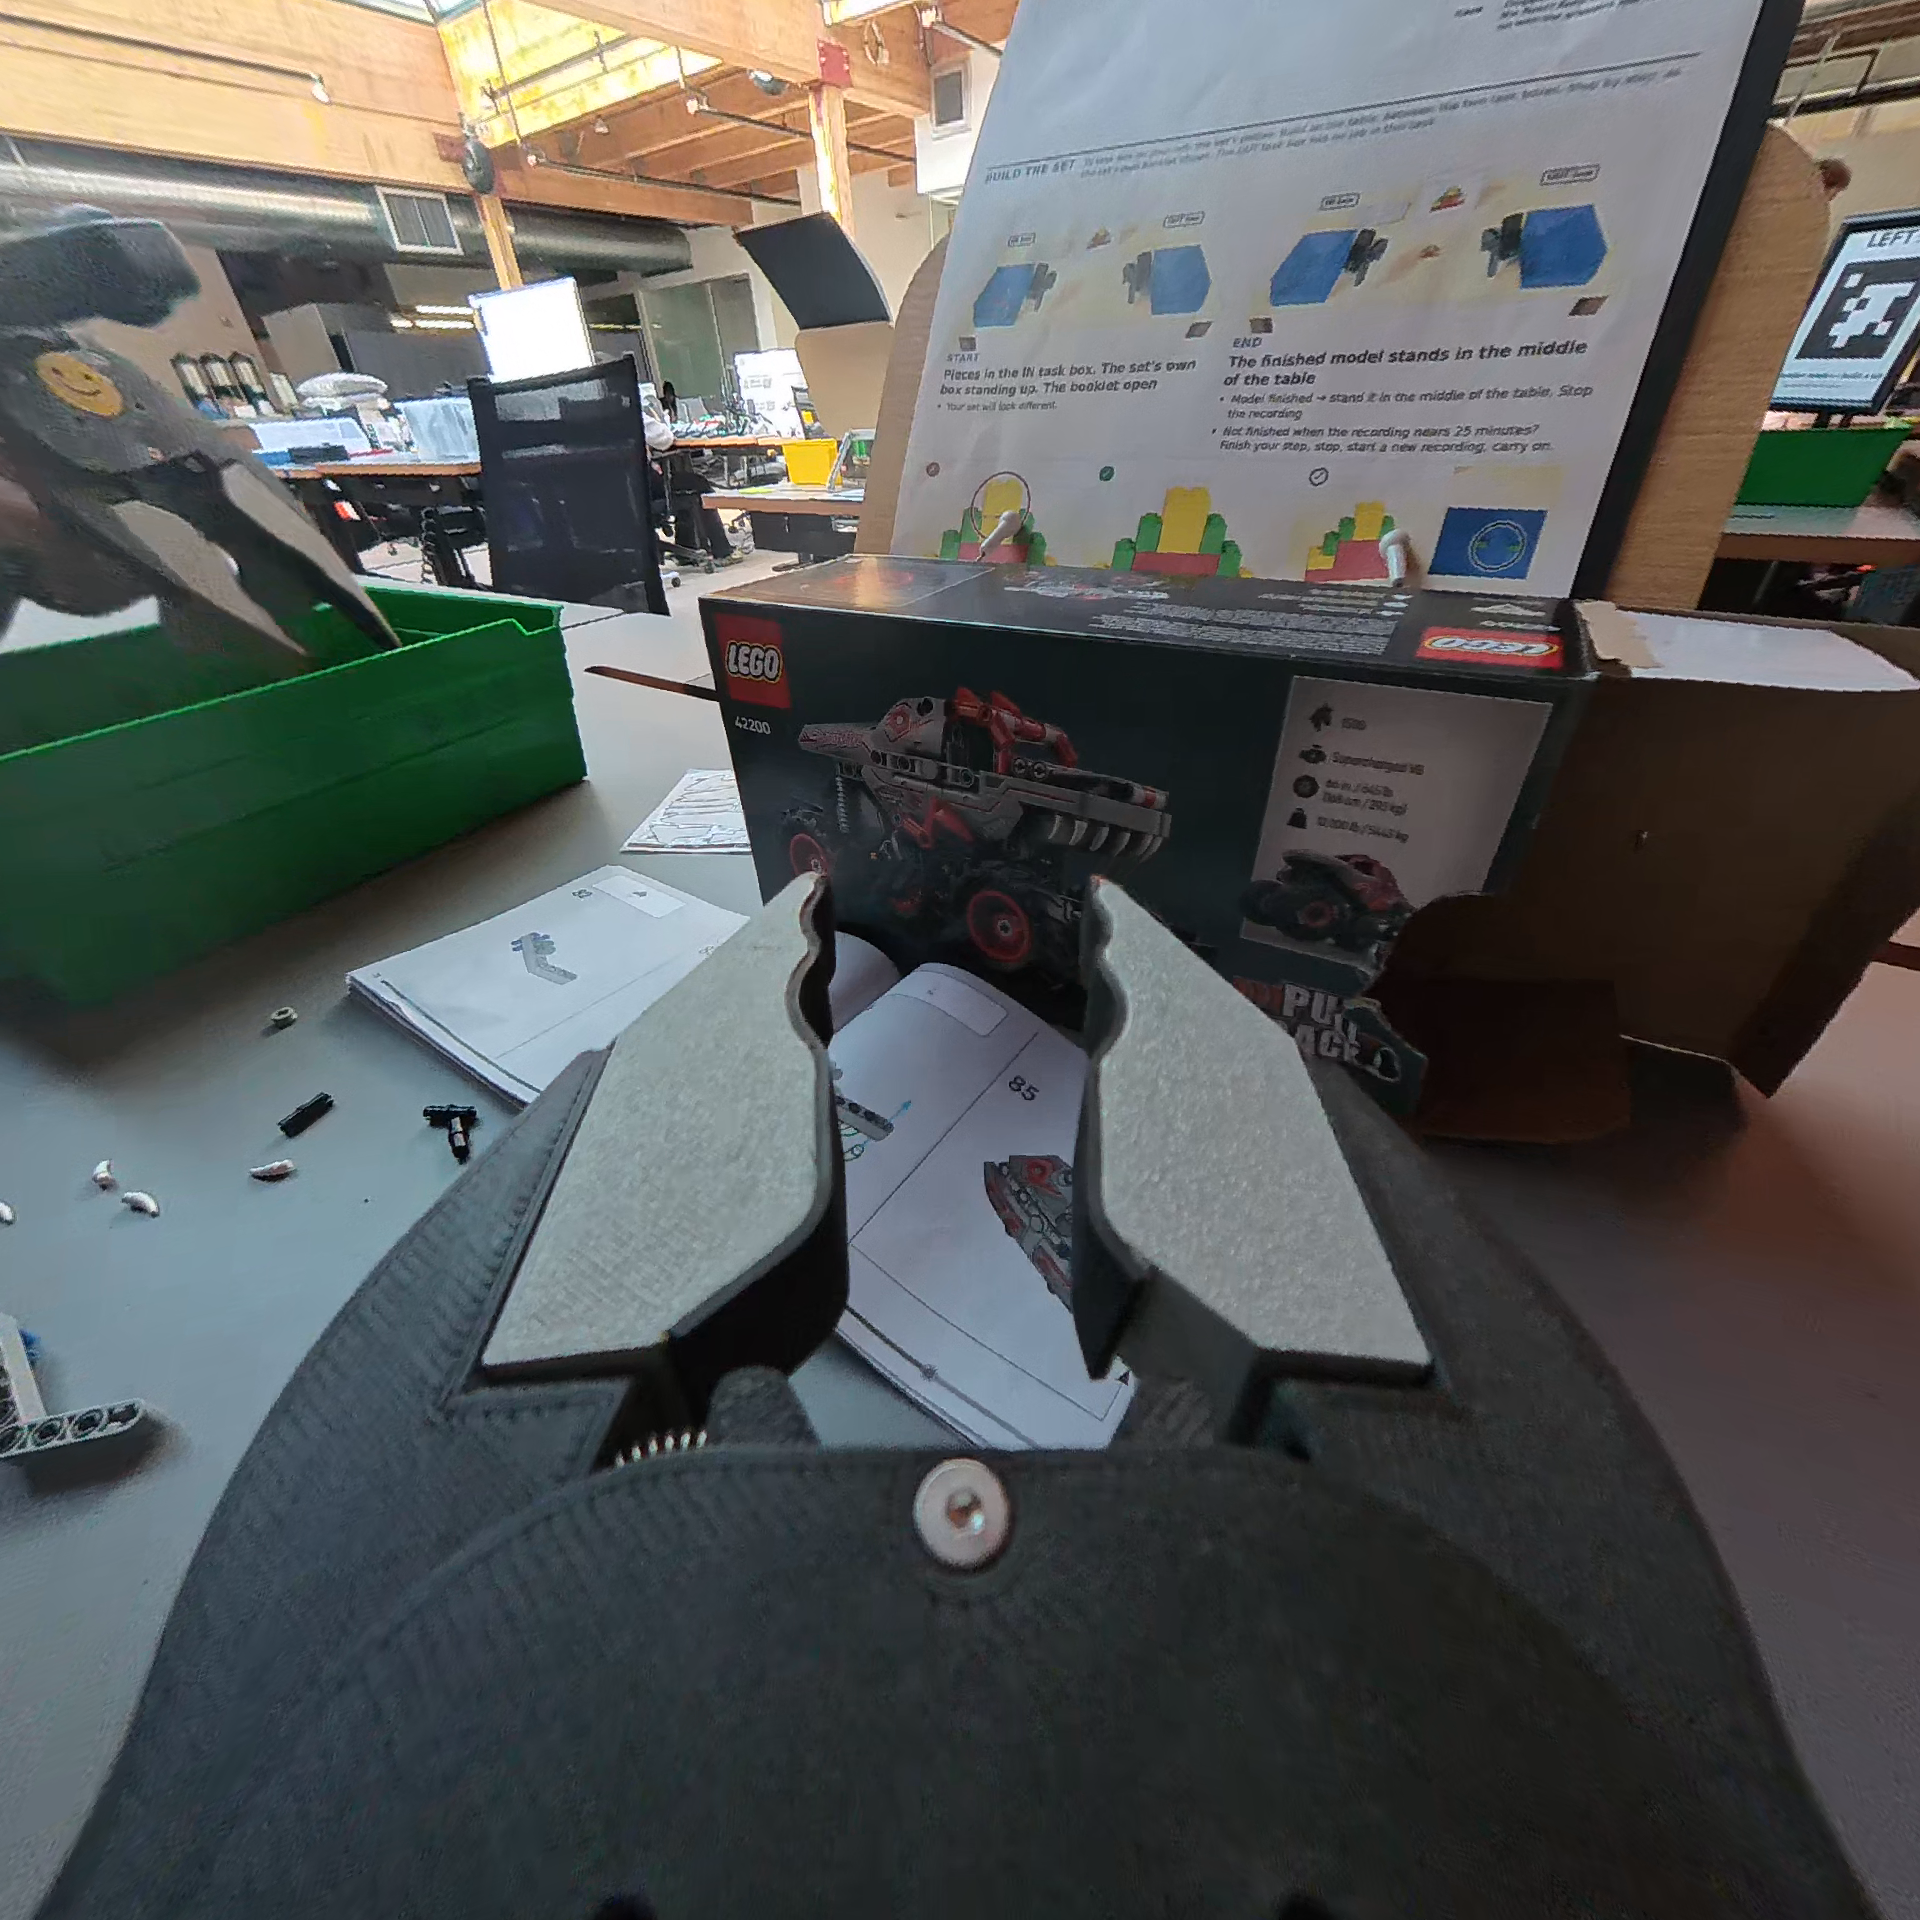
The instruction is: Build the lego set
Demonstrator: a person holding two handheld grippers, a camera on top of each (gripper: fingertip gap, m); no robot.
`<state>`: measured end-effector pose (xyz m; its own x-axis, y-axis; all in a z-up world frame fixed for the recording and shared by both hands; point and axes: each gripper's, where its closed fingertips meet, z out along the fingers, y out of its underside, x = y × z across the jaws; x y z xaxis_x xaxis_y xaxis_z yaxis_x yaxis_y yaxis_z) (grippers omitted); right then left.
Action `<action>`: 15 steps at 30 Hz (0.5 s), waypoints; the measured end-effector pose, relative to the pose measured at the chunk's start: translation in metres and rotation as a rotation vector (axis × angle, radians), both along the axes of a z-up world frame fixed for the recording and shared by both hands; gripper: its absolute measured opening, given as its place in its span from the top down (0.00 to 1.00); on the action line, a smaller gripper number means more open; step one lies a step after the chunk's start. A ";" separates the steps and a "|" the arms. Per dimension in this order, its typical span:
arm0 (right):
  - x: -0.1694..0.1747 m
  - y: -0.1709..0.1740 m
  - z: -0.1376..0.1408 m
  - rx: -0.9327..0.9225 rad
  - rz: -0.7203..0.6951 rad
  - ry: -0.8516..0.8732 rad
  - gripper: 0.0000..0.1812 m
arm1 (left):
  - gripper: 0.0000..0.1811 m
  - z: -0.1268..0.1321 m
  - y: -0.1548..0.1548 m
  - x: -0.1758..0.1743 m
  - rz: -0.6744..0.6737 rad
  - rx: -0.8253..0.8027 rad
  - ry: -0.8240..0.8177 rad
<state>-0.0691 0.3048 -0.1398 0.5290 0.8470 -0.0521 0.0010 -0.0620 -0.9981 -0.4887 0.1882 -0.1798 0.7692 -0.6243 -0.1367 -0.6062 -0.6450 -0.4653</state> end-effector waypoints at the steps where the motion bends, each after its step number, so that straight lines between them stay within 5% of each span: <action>1: 0.000 -0.001 0.001 0.004 0.000 0.002 0.76 | 0.75 0.000 0.012 0.000 0.030 0.052 0.011; 5: 0.003 -0.002 0.004 0.014 -0.009 0.015 0.77 | 0.78 -0.023 0.027 0.023 -0.066 0.065 0.014; 8: 0.004 -0.001 0.004 0.007 -0.011 0.019 0.76 | 0.92 -0.043 0.033 -0.008 -0.061 0.094 0.289; 9: 0.004 -0.001 0.003 0.005 -0.012 0.019 0.76 | 0.86 -0.049 0.032 -0.024 -0.047 0.098 0.401; 12: 0.004 -0.001 0.003 0.003 -0.014 0.017 0.77 | 0.93 -0.034 0.015 -0.046 0.061 0.037 0.496; 15: 0.004 -0.002 0.005 0.008 -0.013 0.023 0.77 | 0.89 0.004 0.027 -0.001 0.003 0.186 0.184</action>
